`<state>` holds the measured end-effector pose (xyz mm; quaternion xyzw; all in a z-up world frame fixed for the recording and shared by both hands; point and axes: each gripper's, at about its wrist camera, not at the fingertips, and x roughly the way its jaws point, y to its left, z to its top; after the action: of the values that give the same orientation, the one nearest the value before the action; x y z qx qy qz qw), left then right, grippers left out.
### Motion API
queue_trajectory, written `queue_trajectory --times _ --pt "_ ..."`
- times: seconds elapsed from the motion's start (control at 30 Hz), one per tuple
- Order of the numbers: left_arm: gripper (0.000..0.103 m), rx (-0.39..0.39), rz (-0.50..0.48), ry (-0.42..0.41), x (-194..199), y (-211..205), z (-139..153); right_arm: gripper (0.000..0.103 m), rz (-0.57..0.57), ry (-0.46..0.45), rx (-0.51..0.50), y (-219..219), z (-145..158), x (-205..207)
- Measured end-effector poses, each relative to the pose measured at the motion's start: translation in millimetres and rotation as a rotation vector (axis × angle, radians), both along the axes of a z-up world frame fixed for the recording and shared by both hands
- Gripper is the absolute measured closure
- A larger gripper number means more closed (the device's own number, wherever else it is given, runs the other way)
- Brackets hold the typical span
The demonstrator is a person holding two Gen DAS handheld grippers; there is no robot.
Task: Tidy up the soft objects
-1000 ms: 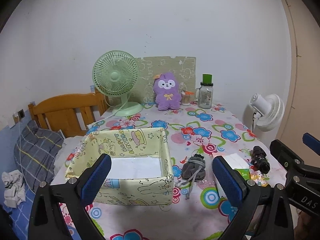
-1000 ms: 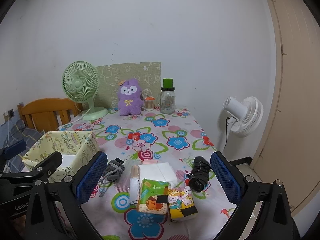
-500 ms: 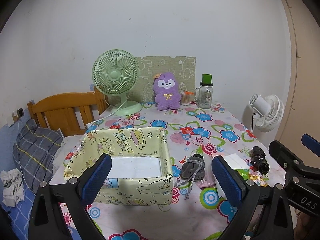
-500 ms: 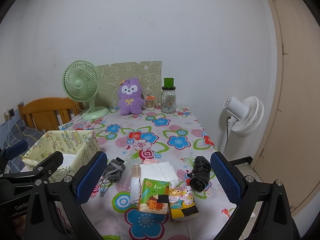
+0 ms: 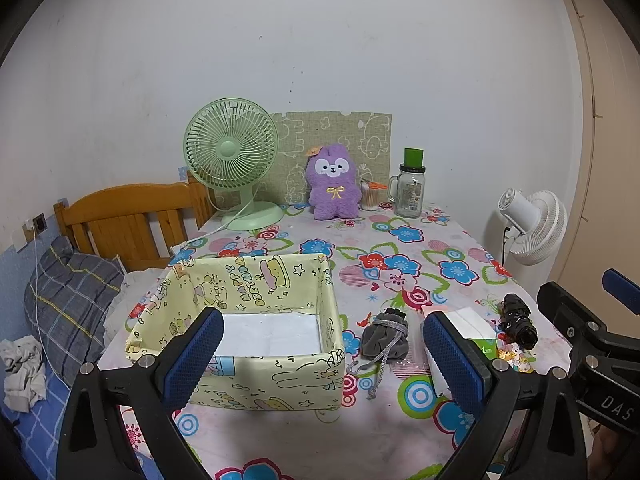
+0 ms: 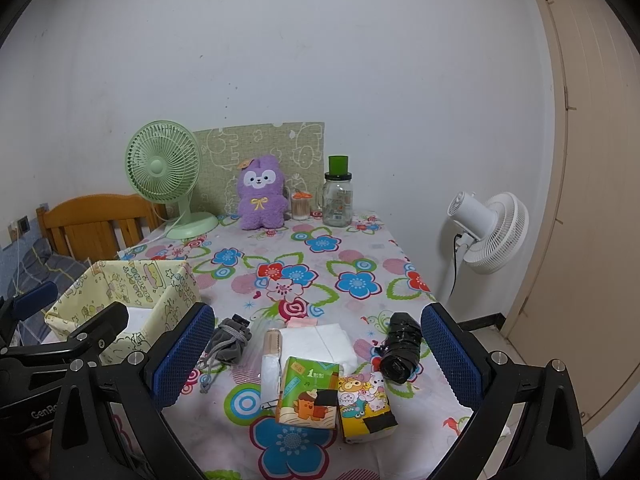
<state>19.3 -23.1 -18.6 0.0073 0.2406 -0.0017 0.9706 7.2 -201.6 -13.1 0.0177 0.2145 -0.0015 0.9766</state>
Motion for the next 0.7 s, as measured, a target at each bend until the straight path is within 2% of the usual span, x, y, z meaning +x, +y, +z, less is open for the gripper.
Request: queue_trajectory --times 0.7 --pt "0.002 -0.008 -0.002 -0.002 -1.6 1.6 0.4 0.0 0.002 -0.002 -0.011 1.9 1.7 -1.7"
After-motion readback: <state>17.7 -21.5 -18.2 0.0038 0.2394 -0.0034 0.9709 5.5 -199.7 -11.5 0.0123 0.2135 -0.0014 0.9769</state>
